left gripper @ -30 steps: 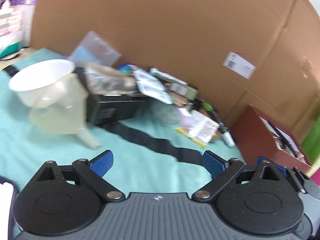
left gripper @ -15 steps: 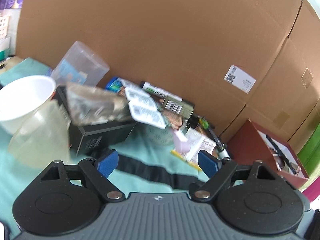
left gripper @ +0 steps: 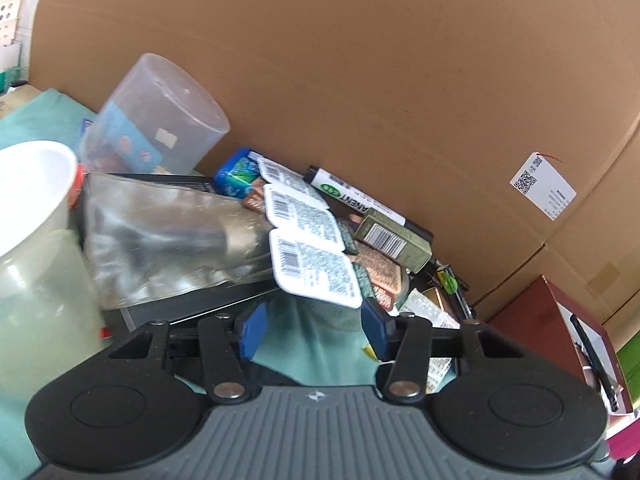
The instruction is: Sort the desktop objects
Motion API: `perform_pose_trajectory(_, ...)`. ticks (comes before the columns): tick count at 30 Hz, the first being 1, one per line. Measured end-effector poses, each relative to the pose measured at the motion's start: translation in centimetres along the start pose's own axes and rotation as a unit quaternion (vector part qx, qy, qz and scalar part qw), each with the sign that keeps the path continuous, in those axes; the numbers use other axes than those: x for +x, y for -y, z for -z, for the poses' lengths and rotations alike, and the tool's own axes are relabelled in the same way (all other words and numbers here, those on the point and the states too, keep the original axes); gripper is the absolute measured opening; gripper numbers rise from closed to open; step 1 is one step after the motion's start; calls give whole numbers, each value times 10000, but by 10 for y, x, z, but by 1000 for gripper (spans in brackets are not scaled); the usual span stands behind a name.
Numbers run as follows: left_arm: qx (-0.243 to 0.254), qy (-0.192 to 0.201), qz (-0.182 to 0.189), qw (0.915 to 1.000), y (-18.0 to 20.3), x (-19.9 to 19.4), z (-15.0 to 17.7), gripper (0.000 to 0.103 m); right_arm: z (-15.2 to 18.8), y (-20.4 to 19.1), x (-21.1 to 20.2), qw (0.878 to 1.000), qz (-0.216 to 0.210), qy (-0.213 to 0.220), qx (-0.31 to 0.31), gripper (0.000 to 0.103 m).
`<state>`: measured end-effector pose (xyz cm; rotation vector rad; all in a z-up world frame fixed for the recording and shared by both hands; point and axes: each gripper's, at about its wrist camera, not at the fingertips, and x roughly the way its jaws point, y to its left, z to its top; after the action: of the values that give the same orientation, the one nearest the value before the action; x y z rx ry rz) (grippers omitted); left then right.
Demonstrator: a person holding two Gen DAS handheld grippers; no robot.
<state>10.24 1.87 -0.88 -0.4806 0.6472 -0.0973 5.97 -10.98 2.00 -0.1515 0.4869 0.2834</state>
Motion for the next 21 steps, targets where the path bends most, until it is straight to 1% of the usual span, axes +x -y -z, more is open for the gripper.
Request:
perform_pose_trajectory(2,-101,-66,54,9999,-1,6,-2,46,-1,1,6,10000,-58,-54,36,55)
perform_pose_trajectory(4,-306,-119,90,9994,-3,11,-4,40,-1,0,10,9999,-124,-86,37,46)
perform_pose_trajectory(5,-385,-131,112,9991,-4,13,-5,37,-1,-1,11,9998,-167,-110,22,39)
perform_pose_trajectory(6,-443,-136,140,9988,-5,15,-6,35,-1,-2,13,9997,-205,-123,17,29)
perform_pose_trajectory(7,-486,-158,203,9985,-6,17,-7,23,-2,-2,15,9996,-237,-144,16,25)
perform_pose_trajectory(8,-526,-199,296,9980,-7,18,-8,12,-1,-2,16,9995,-267,-183,15,17)
perform_pose_trajectory(9,-570,-217,364,9975,-8,17,-8,11,-1,-2,15,9994,-280,-202,13,15)
perform_pose_trajectory(10,-580,-208,364,9974,-7,16,-8,6,-1,-3,13,9995,-277,-177,-16,15)
perform_pose_trajectory(11,-549,-188,358,9977,-5,14,-7,3,-1,-3,9,9996,-250,-150,-67,15)
perform_pose_trajectory(12,-498,-174,388,9979,-3,10,-7,1,-1,-4,5,9996,-225,-126,-124,15)
perform_pose_trajectory(14,-372,-155,507,9979,1,-1,-7,0,-1,-4,-4,9996,-227,-100,-167,15)
perform_pose_trajectory(17,-8,-100,595,9982,9,-22,3,0,2,-3,-24,9996,-169,-45,-213,15)
perform_pose_trajectory(18,47,-102,637,9979,11,-29,8,0,4,-2,-30,9996,-184,-40,-212,2)
perform_pose_trajectory(19,103,-119,702,9974,12,-35,12,0,6,-1,-37,9995,-240,-33,-207,0)
perform_pose_trajectory(21,159,-173,722,9971,11,-42,21,0,10,0,-53,9992,-363,-27,-166,0)
